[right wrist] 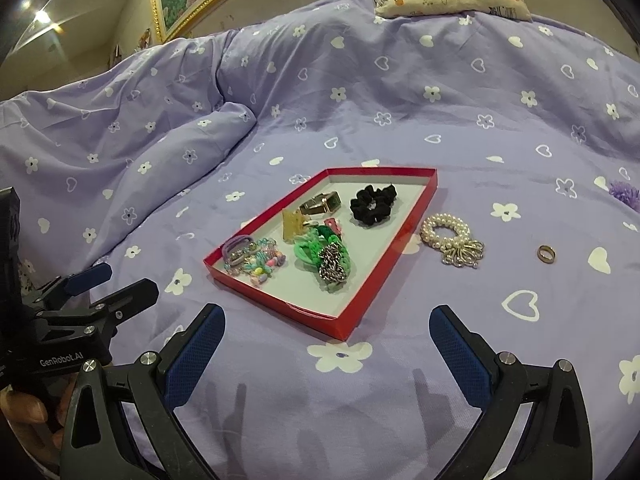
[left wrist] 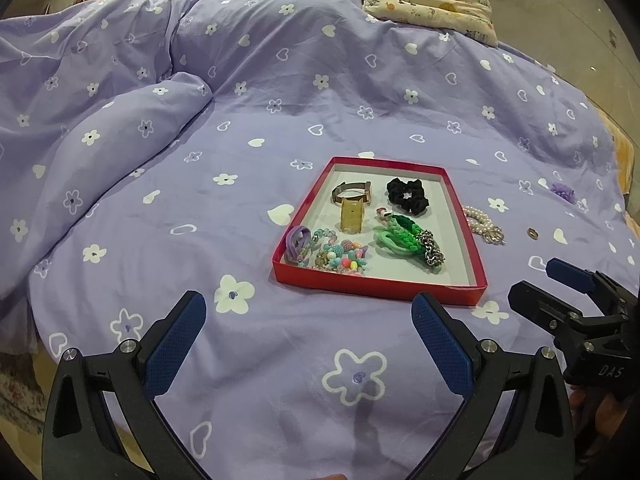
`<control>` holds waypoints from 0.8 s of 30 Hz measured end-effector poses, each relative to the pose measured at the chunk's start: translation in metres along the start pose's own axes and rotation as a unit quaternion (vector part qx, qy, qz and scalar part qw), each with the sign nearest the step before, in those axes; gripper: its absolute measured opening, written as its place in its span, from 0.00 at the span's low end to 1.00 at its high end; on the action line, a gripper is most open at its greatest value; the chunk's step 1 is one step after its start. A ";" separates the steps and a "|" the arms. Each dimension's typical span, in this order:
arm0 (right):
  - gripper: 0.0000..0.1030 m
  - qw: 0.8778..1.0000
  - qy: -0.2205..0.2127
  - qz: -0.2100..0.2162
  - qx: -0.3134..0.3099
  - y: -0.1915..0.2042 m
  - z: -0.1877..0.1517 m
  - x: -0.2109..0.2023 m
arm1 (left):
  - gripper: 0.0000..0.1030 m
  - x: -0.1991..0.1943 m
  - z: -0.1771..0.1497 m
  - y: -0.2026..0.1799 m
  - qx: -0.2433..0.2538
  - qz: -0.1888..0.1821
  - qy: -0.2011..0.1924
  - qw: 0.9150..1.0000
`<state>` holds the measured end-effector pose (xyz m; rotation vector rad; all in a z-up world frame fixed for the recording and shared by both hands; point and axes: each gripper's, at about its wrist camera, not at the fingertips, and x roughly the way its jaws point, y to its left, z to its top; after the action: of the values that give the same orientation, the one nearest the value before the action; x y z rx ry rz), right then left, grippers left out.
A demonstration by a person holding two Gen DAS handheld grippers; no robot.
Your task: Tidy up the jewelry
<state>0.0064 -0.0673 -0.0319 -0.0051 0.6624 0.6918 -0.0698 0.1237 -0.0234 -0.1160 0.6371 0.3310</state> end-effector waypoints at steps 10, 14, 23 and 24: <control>1.00 1.000 -0.006 -0.001 0.002 0.001 -0.002 -0.003 | 1.00 -0.003 0.000 0.000 -0.004 -0.002 -0.001 1.000; 1.00 1.000 -0.002 0.001 0.003 0.002 -0.002 -0.003 | 1.00 -0.004 0.000 -0.001 -0.001 -0.001 -0.001 1.000; 1.00 1.000 0.001 0.003 0.002 0.004 -0.002 -0.003 | 1.00 -0.003 -0.001 -0.004 0.002 -0.003 0.003 1.000; 1.00 1.000 0.001 0.003 0.003 0.004 -0.002 -0.003 | 1.00 -0.003 -0.001 -0.004 0.003 -0.004 0.003 1.000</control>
<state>0.0013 -0.0663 -0.0309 0.0018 0.6670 0.6966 -0.0711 0.1185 -0.0223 -0.1138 0.6436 0.3221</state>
